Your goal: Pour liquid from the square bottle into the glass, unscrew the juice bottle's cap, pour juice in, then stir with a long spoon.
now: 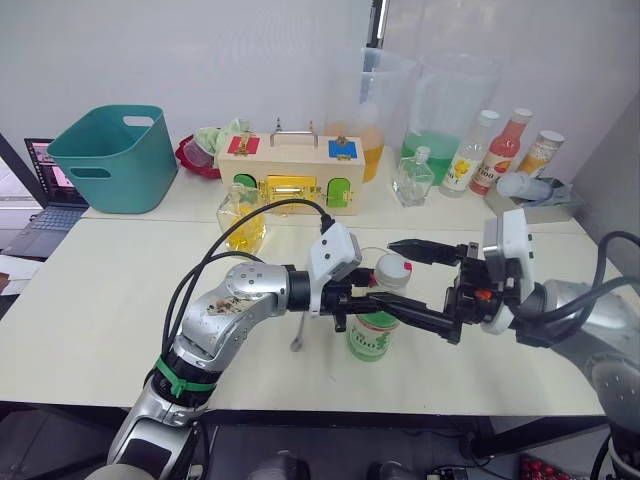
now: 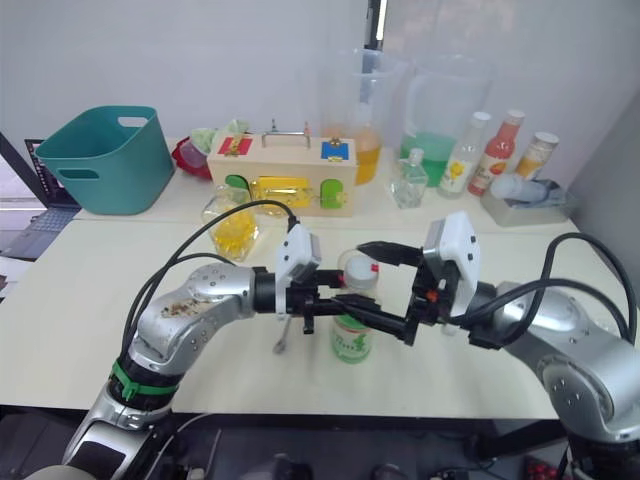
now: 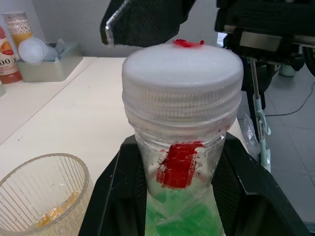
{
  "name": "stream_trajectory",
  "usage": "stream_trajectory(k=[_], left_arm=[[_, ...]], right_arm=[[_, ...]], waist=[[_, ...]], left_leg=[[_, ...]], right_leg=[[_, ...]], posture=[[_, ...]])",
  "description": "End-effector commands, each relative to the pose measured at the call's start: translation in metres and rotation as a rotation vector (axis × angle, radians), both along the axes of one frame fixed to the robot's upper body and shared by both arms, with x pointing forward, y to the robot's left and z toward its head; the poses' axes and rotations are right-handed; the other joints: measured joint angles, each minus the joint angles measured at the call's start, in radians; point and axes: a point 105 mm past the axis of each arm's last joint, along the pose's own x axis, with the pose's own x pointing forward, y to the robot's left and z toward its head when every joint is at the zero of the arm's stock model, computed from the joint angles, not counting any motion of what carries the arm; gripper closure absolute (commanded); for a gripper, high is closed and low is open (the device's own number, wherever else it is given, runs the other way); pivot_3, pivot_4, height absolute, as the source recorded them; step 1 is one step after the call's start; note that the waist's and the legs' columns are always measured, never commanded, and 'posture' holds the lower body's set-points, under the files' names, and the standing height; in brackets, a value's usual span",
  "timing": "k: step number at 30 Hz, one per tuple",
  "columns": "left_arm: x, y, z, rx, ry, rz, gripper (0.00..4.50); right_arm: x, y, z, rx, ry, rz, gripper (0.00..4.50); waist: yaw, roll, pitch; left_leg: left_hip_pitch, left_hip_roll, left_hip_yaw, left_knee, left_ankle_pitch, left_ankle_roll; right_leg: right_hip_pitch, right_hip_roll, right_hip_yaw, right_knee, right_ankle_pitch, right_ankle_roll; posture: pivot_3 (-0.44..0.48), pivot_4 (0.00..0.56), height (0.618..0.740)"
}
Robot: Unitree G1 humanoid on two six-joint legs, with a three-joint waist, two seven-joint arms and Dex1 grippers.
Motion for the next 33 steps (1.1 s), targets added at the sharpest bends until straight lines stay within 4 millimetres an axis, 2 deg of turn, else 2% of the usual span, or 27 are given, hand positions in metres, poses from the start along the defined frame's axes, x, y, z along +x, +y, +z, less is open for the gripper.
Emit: stream_trajectory(k=[1, 5, 8, 14, 18, 24, 28, 33], left_arm=[[-0.002, -0.006, -0.007, 0.019, 0.021, -0.024, 3.16], [-0.004, -0.01, -0.007, 0.017, 0.025, -0.043, 3.16], [-0.003, -0.01, -0.007, 0.017, 0.022, -0.041, 3.16], [-0.001, -0.006, -0.006, 0.018, 0.016, -0.017, 3.16], [-0.001, -0.004, -0.006, 0.019, 0.015, -0.01, 3.16], [-0.003, 0.003, -0.006, 0.036, 0.005, 0.005, 3.16], [-0.009, 0.007, -0.008, 0.07, -0.004, -0.012, 3.16], [-0.011, 0.011, -0.008, 0.095, -0.013, -0.011, 3.16]], right_arm=[[-0.002, -0.001, 0.008, 0.009, -0.041, -0.051, 0.05], [-0.001, -0.002, 0.006, 0.05, -0.022, -0.108, 0.05], [0.003, -0.004, 0.003, 0.049, 0.001, -0.133, 0.85], [0.007, -0.004, -0.001, 0.036, 0.042, -0.093, 2.79], [0.008, -0.004, -0.001, 0.03, 0.049, -0.07, 2.8], [0.013, -0.002, -0.013, -0.142, 0.045, 0.322, 2.8], [0.028, -0.004, -0.014, -0.256, 0.036, 0.576, 2.8], [0.052, -0.001, -0.001, -0.365, 0.001, 0.673, 2.8]], waist=[[0.0, 0.0, 0.0], [0.002, 0.0, 0.0], [0.003, 0.0, 0.0], [0.003, 0.0, 0.0], [0.002, 0.0, 0.0], [-0.008, 0.0, 0.0], [-0.018, 0.0, 0.0], [-0.032, 0.0, 0.0]], left_leg=[[0.0, 0.0, 0.0, 0.0, 0.0, 0.0], [0.0, 0.0, 0.0, 0.0, 0.0, 0.001], [0.0, 0.0, 0.0, 0.0, 0.0, 0.001], [0.0, 0.0, 0.0, 0.0, 0.0, 0.002], [0.0, 0.0, 0.0, 0.001, 0.001, 0.003], [0.0, 0.001, 0.001, 0.001, 0.004, 0.01], [0.0, 0.001, 0.001, 0.001, 0.004, 0.012], [0.0, 0.001, 0.0, 0.001, 0.004, 0.012]], right_leg=[[0.0, 0.0, 0.0, 0.0, 0.0, 0.0], [0.001, 0.002, -0.001, 0.0, 0.0, 0.0], [0.001, 0.002, 0.0, 0.0, 0.0, 0.0], [0.001, 0.002, 0.0, 0.0, 0.0, 0.0], [0.001, 0.002, 0.0, 0.0, 0.0, 0.0], [0.001, 0.004, 0.0, 0.0, 0.0, 0.0], [0.001, 0.005, 0.001, 0.0, 0.0, 0.0], [0.0, 0.005, 0.0, 0.001, 0.0, 0.0]], posture=[[0.0, 0.15, 0.74], [0.0, 0.15, 0.74], [0.0, 0.15, 0.74], [0.0, 0.15, 0.74], [0.0, 0.15, 0.74], [0.0, 0.15, 0.74], [0.0, 0.15, 0.74], [0.0, 0.15, 0.74]])
